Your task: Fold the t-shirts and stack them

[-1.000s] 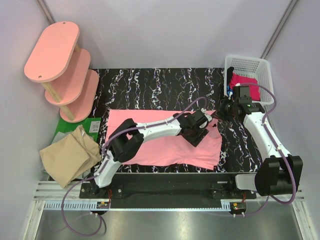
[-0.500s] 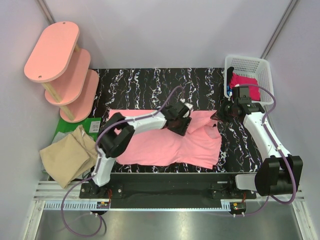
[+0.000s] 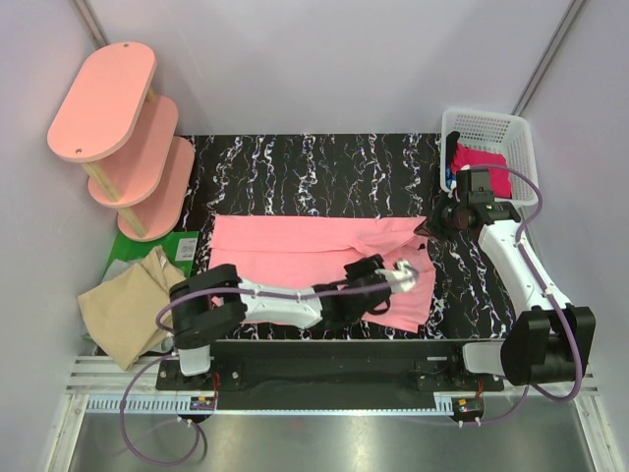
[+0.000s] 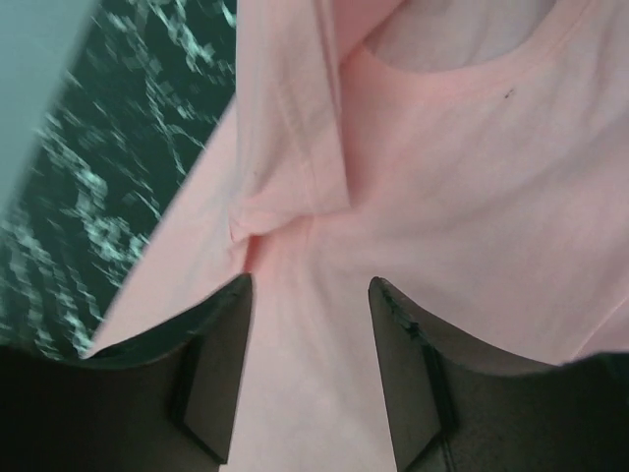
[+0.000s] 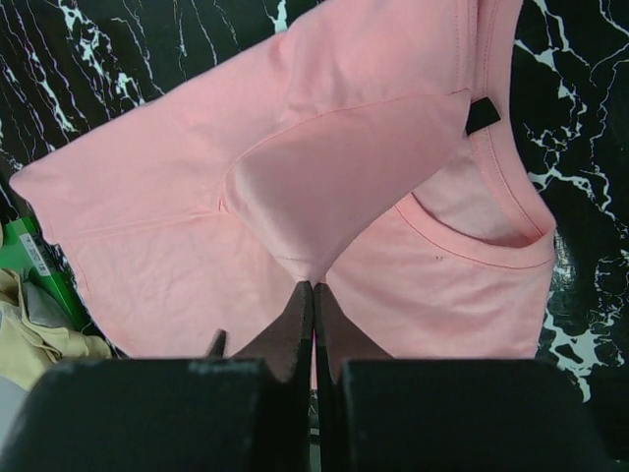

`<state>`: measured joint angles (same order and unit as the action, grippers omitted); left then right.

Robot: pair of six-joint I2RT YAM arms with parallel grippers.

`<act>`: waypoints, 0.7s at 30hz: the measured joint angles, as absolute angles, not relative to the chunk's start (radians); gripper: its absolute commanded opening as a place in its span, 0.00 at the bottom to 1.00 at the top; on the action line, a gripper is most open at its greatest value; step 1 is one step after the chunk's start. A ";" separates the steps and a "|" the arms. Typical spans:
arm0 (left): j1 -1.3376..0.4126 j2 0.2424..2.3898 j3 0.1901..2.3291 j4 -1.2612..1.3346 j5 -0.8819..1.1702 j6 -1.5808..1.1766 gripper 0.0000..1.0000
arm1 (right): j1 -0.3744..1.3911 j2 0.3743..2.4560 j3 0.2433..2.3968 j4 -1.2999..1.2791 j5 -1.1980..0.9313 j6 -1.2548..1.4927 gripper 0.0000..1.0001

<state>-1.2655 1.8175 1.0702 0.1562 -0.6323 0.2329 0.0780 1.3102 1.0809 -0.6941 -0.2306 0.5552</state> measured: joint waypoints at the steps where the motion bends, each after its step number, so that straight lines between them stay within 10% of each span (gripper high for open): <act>1: -1.294 1.834 1.054 0.234 -0.675 0.312 0.58 | 0.078 1.310 1.081 -0.694 -0.231 0.555 0.00; 11: -1.359 2.274 1.091 0.937 -0.938 0.994 0.63 | 0.078 1.303 1.089 -0.715 -0.231 0.554 0.00; 21: -1.359 2.283 1.168 0.990 -1.031 1.064 0.61 | 0.078 1.291 1.108 -0.732 -0.231 0.544 0.00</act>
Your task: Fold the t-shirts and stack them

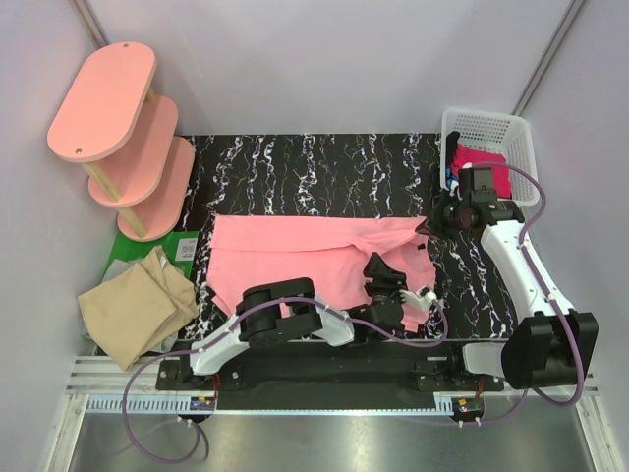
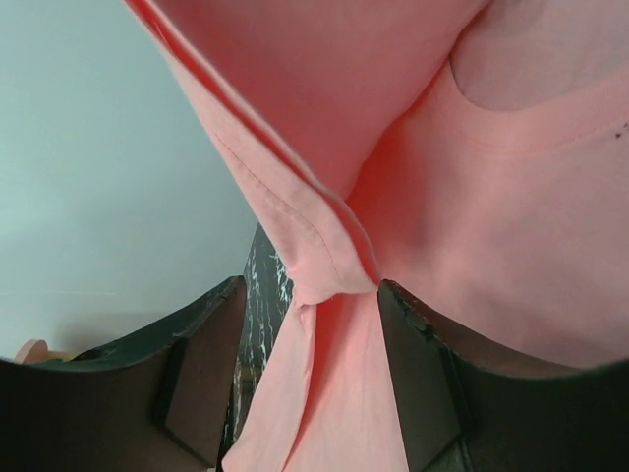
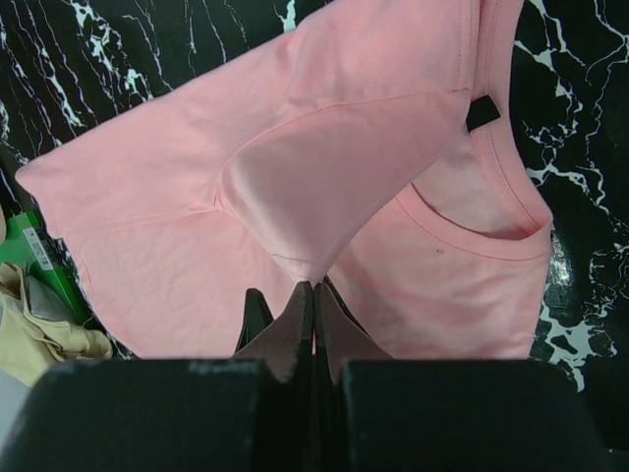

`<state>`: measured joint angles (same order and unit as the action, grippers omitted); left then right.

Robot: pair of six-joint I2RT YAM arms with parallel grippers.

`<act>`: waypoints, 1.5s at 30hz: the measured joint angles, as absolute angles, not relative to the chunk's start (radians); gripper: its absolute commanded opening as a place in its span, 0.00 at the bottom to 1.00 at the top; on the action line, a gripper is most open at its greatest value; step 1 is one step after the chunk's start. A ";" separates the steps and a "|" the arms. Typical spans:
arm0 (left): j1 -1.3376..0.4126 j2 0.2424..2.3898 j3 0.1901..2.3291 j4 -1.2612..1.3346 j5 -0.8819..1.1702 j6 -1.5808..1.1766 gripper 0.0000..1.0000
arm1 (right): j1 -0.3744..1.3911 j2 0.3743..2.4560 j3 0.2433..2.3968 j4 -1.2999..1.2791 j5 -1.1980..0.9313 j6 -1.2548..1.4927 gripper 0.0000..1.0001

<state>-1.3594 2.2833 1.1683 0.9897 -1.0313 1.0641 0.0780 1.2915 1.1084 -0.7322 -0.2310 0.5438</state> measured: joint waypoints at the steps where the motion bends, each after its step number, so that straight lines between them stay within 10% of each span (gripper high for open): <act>1: -1.359 2.283 1.170 0.968 -1.040 1.054 0.60 | 0.078 1.291 1.108 -0.732 -0.231 0.543 0.00; 7: -1.352 2.283 1.183 0.836 -1.053 0.965 0.53 | 0.078 1.291 1.108 -0.733 -0.231 0.542 0.00; 16: -1.312 2.283 1.215 0.784 -1.055 0.932 0.00 | 0.078 1.291 1.108 -0.739 -0.239 0.542 0.00; 43: -1.316 1.848 1.200 0.166 -0.901 0.556 0.00 | 0.078 1.277 1.108 -0.746 -0.250 0.538 0.00; 45: -1.316 1.858 1.200 0.146 -0.898 0.545 0.22 | 0.078 1.276 1.108 -0.746 -0.253 0.538 0.00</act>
<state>-1.3163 1.8580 1.2003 0.1459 -0.8978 0.5453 0.0780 1.2762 1.1080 -0.7464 -0.2535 0.5377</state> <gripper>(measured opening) 0.005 0.010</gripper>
